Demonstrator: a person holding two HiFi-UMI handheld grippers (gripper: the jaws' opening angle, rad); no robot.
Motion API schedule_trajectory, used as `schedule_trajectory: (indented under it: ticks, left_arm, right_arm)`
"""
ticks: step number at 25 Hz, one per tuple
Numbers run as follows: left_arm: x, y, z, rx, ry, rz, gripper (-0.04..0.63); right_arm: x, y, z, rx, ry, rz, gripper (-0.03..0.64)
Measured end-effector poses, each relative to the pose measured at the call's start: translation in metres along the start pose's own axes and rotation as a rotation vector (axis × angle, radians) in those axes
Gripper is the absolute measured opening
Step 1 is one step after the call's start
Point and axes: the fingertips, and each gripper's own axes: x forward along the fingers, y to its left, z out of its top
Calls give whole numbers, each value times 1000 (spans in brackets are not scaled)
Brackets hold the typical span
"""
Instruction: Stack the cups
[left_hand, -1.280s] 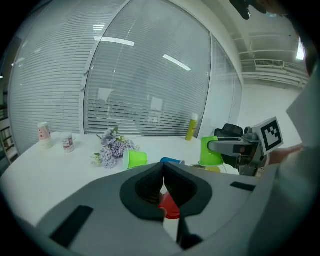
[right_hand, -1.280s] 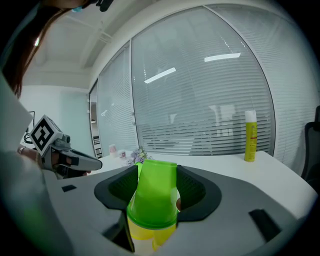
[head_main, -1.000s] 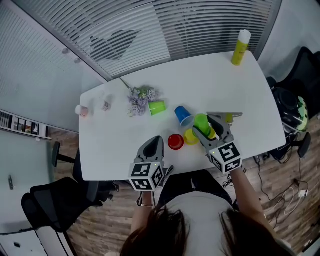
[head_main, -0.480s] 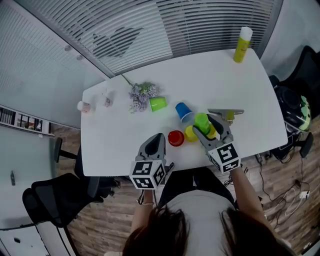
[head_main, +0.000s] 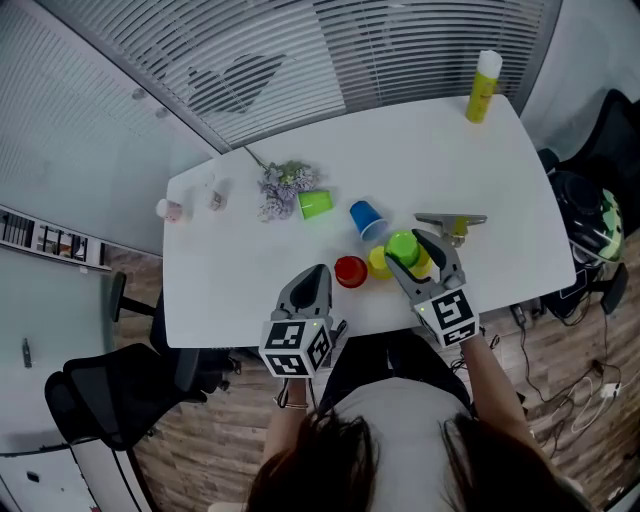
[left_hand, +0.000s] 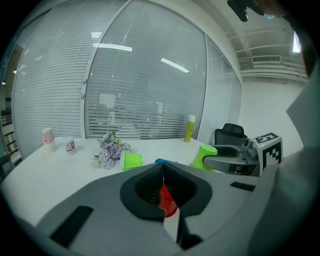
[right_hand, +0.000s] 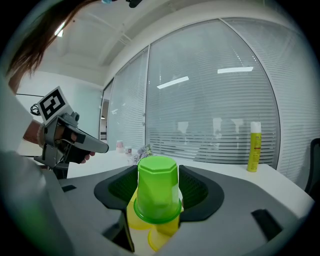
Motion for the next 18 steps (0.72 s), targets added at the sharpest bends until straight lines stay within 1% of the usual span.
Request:
schedule_trajectory:
  ticks: [9, 18]
  left_arm:
    - [-5, -3, 1, -1, -6, 7, 21]
    - [-9, -1, 11, -56, -3, -9, 21]
  right_arm:
    - [-6, 4, 4, 27, -13, 9, 278]
    - [-23, -1, 13, 50, -40, -9, 282]
